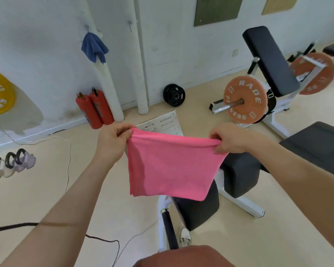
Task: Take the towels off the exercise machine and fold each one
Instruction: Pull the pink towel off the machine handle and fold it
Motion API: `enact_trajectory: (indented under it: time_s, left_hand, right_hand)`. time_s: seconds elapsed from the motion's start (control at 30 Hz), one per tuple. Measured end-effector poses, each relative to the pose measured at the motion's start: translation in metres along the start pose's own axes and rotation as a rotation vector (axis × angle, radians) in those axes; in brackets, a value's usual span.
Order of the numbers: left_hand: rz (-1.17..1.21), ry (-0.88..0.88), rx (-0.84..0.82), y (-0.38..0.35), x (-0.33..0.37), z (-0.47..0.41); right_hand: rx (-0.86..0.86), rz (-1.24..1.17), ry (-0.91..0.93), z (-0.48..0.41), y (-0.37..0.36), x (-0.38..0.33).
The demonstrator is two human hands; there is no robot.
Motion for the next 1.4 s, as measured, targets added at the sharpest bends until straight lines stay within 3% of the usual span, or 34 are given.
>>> enact_trajectory:
  time_s: [0.17,0.27,0.37,0.43,0.57,0.67,0.77,1.03,1.13,1.27,1.4]
  left_hand:
    - [-0.091,-0.039,0.12,-0.03,0.007,-0.037]
    - [-0.031,-0.066,0.207,-0.033,0.017,-0.057]
    - [0.134,0.01,0.156,-0.047,0.013,-0.053]
    - [0.23,0.122,0.115,-0.059,-0.006,-0.036]
    - [0.387,0.459,0.127,-0.076,-0.08,0.023]
    - [0.455,0.752,0.203,-0.089,-0.131,0.073]
    - [0.361,0.912,0.246,-0.1,-0.161,0.111]
    - [0.397,0.958,0.291,-0.099,-0.168,0.111]
    - [0.499,0.966,0.273,-0.102,-0.16,0.105]
    - [0.579,0.968,0.223,-0.098,-0.159,0.106]
    - [0.577,0.952,0.262,-0.094,-0.16,0.114]
  right_hand:
    - [0.219,-0.021,-0.04,-0.049,0.028,0.043]
    - [0.406,-0.068,-0.071,-0.061,0.048,0.059]
    - [0.588,-0.161,-0.131,-0.055,0.041,0.068]
    - [0.612,-0.242,-0.202,-0.05,0.007,0.07]
    - [0.574,-0.373,-0.308,-0.029,-0.098,0.056]
    - [0.375,-0.439,-0.438,-0.012,-0.175,0.043]
    - [0.167,-0.486,-0.467,0.001,-0.227,0.03]
    - [0.094,-0.905,-0.833,0.001,-0.239,0.041]
    - [-0.035,-1.106,-0.911,-0.006,-0.242,0.041]
    - [-0.16,-0.927,-0.72,-0.013,-0.24,0.034]
    - [-0.025,-0.682,-0.677,-0.006,-0.233,0.039]
Point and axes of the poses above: each hand's wrist, its own z-axis away from the middle knuckle, its own y-axis out of the back of the hand, x = y × z, the point moved 4 cm from there along -z, towards the middle knuckle, and after that the axes turned 12 degrees about z, right-handed, at the moved point
